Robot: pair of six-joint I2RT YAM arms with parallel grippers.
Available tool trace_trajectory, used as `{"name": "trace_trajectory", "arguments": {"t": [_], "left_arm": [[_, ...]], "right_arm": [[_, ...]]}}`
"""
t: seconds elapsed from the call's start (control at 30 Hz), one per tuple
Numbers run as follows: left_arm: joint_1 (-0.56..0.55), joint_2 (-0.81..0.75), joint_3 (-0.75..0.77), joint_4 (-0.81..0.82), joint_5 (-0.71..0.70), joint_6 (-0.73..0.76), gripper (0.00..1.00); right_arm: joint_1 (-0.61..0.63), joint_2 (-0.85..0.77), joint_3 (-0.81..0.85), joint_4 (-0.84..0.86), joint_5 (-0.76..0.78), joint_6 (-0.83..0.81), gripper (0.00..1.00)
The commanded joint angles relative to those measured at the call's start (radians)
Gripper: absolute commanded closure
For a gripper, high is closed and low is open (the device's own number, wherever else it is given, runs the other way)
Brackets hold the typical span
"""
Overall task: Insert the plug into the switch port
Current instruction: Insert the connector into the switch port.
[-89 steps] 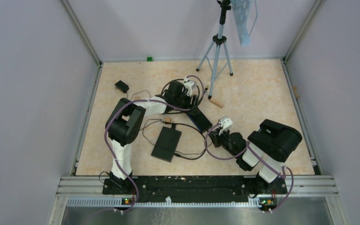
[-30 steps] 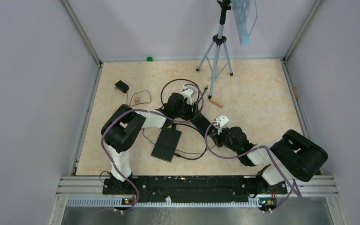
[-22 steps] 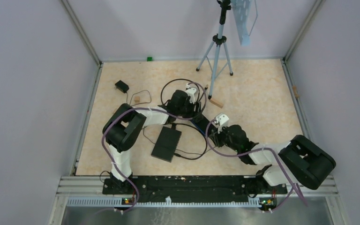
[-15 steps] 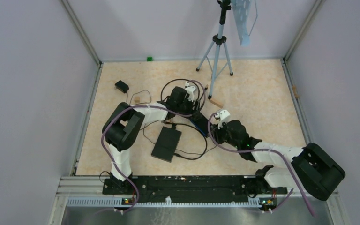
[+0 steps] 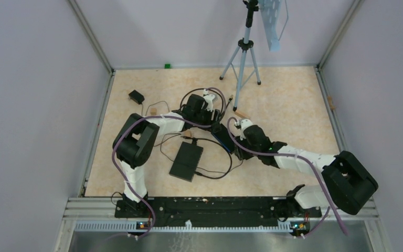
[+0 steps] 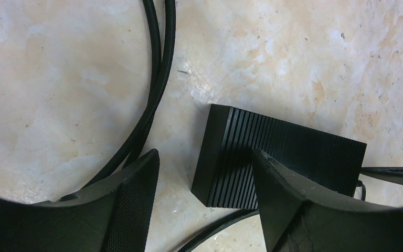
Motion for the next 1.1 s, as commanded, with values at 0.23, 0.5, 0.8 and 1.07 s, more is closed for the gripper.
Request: {"name": "trace_trajectory", "arguments": {"t": [0.23, 0.5, 0.8, 1.07], "left_arm": [[0.002, 0.038, -0.029, -0.137, 0.037, 0.027, 0.32], [-0.011, 0.041, -0.033, -0.129, 0.072, 0.036, 0.34], [-0.021, 0.045, -0.054, -0.103, 0.102, 0.027, 0.36], [-0.021, 0.051, -0.023, -0.134, 0.101, 0.037, 0.36]], "right_arm": [[-0.009, 0.127, 0.109, -0.072, 0.05, -0.002, 0.69], [-0.008, 0.136, 0.113, -0.063, 0.047, -0.013, 0.87], [-0.008, 0.099, 0.1, -0.083, 0.012, -0.014, 0.7], [-0.008, 0.102, 0.121, -0.122, 0.012, -0.005, 0.78]]}}
